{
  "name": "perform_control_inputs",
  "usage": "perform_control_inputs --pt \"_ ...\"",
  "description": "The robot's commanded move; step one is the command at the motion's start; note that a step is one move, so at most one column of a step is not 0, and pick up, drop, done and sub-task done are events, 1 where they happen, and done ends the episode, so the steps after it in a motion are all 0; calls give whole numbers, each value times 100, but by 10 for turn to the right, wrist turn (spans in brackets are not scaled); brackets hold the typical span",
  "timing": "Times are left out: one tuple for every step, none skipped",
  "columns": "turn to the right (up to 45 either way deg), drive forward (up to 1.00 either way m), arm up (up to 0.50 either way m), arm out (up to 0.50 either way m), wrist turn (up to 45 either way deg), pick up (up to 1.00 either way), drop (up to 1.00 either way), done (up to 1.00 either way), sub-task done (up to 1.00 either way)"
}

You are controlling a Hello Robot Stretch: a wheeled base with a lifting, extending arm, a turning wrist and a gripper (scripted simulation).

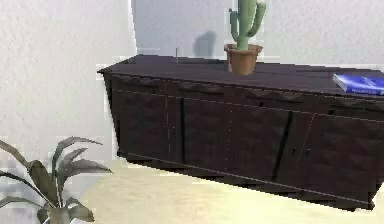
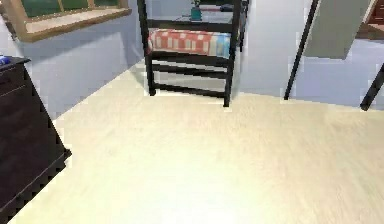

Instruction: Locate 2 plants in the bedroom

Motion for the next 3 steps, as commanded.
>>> perform_control_inputs --pt "150 0 0 0 0 0 0 0 0" --pt "0 70 0 0 0 0 0 0 0" --pt "0 0 0 0 0 0 0 100 0"
